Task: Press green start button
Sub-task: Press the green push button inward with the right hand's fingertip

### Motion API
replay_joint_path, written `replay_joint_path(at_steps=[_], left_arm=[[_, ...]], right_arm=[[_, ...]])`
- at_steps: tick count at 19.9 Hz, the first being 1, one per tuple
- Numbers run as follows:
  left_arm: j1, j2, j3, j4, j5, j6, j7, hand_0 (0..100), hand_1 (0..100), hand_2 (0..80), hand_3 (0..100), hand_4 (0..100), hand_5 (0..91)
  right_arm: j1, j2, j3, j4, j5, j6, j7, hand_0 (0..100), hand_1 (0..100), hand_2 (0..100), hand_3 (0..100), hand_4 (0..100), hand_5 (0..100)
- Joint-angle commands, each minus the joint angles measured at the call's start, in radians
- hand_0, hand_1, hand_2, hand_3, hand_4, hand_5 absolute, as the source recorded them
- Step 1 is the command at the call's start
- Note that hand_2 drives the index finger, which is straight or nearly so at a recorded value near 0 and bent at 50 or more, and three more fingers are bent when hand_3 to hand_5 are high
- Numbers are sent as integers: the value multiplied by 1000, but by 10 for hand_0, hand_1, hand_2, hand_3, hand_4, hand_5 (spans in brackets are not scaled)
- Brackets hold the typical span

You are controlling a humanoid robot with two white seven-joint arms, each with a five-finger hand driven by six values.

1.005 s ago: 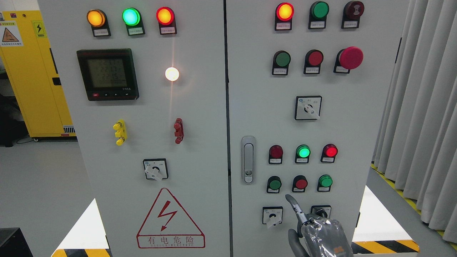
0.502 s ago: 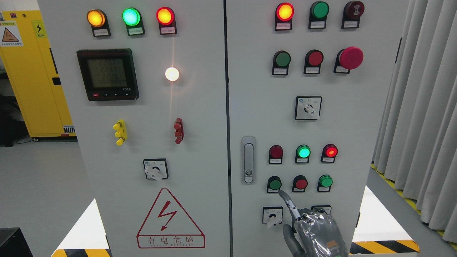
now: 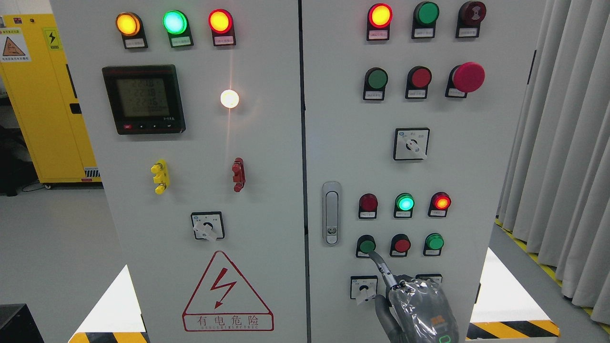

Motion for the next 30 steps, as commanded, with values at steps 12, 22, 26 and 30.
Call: replay_joint_path(at_steps=[12, 22, 26, 30], left_arm=[[0, 0, 0, 0, 0, 0, 0, 120, 556, 0, 0, 0, 0], [0, 0, 0, 0, 0, 0, 0, 120, 556, 0, 0, 0, 0], [0, 0, 0, 0, 0, 0, 0, 120, 556, 0, 0, 0, 0], [0, 0, 0, 0, 0, 0, 0, 120, 556, 0, 0, 0, 0]], right_arm=[[-27, 3, -12, 37, -5, 3, 27, 784, 905, 0, 797, 846, 900], [-30, 3, -16, 33, -9, 14, 26, 788, 901, 0, 791, 840, 894], [-30, 3, -16, 30, -9, 17, 24, 788, 899, 0, 790, 839, 893], [-31, 3, -18, 31, -11, 18, 26, 784, 898, 0, 789, 838, 892]])
